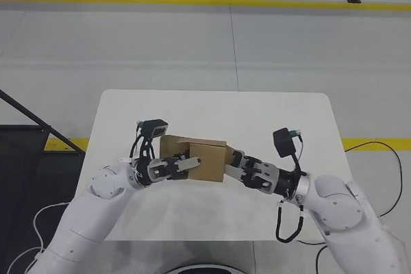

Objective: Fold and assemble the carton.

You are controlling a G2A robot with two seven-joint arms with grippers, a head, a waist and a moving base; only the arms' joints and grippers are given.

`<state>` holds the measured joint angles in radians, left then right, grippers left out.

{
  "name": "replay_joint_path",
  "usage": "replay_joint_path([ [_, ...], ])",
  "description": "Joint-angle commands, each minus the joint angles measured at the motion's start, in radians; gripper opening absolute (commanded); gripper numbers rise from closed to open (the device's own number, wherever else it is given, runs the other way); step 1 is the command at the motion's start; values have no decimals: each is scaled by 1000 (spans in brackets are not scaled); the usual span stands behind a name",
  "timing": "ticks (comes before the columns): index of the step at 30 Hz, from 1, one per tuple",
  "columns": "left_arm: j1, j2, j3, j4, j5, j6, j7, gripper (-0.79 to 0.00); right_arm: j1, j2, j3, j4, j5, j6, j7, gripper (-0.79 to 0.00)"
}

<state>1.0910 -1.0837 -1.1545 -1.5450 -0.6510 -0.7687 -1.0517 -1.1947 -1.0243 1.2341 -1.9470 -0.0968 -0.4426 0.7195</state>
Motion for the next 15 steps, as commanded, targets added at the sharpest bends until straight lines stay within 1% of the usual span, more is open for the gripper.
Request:
replay_joint_path([
  [1,-3,4,-9,-1,37,7,-6,-785,2,0,-2,4,-1,-3,6,-459],
  [6,-6,9,-28,-6,109,13,-11,-785,8,0,-12,15,-22,-5,16,-459],
  [15,-17,10,-29,-36,180,34,8,-785,13,-1,-28,23,-68,7,20,-440],
])
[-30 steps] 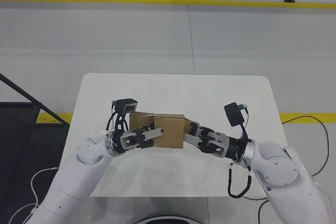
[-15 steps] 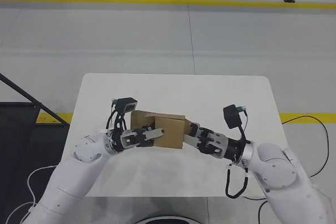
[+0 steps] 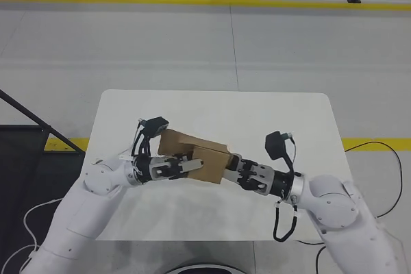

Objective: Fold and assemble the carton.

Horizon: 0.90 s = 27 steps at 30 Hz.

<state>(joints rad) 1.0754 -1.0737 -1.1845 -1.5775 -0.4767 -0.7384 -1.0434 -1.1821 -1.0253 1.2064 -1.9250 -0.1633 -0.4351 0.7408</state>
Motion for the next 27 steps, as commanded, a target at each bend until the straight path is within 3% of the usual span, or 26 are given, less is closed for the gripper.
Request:
replay_joint_path([
  [1,-4,1,-1,-9,15,9,-3,-785,0,0,0,3,-7,1,-5,-440],
  [12,-23,14,-23,-58,171,105,-27,-785,-11,0,-7,21,-27,-9,-14,-446],
  [27,-36,14,-17,-62,168,106,8,-785,-9,-5,-36,56,-38,-19,-36,-446],
])
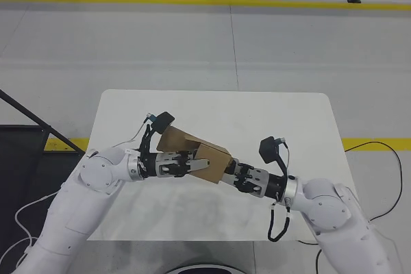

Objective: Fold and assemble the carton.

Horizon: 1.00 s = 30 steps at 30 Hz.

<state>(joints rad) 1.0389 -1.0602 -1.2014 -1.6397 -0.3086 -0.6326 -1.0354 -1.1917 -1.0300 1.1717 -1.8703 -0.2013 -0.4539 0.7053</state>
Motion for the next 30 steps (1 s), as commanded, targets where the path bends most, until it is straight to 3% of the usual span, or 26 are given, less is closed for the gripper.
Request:
replay_joint_path([
  [1,0,0,0,0,0,0,0,-785,2,-1,-3,4,0,-1,-2,-446],
  [12,16,6,-2,-30,120,15,23,-785,14,-4,-16,27,2,-4,0,-440],
  [26,2,18,-9,-44,157,37,-17,-785,25,-6,-29,51,7,-10,5,-419],
  [28,-3,20,-11,-42,161,41,-16,-785,26,-7,-29,52,8,-11,5,-403],
  [30,-8,21,-10,-39,163,43,-17,-785,25,-6,-27,52,5,-11,8,-326],
])
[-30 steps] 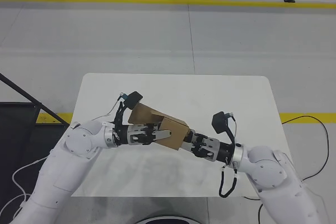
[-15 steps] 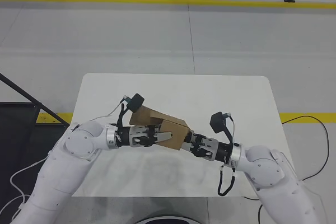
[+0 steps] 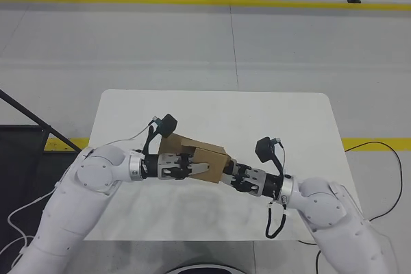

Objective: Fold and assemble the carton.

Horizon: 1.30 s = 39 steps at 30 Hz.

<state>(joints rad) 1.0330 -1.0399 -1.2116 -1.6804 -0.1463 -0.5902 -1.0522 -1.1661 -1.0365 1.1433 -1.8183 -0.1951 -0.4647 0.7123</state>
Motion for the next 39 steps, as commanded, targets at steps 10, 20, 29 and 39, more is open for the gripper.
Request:
replay_joint_path([
  [10,-43,6,6,21,11,30,-36,-785,-32,8,40,2,10,-15,-4,-215],
  [20,-92,16,16,31,41,79,-115,-785,-94,21,120,3,36,-50,-23,-203],
  [29,-141,27,37,-6,156,131,-212,-785,-139,30,165,1,53,-76,-28,-200],
  [39,-141,27,37,-6,156,131,-212,-785,-155,34,179,-8,55,-86,-30,-206],
])
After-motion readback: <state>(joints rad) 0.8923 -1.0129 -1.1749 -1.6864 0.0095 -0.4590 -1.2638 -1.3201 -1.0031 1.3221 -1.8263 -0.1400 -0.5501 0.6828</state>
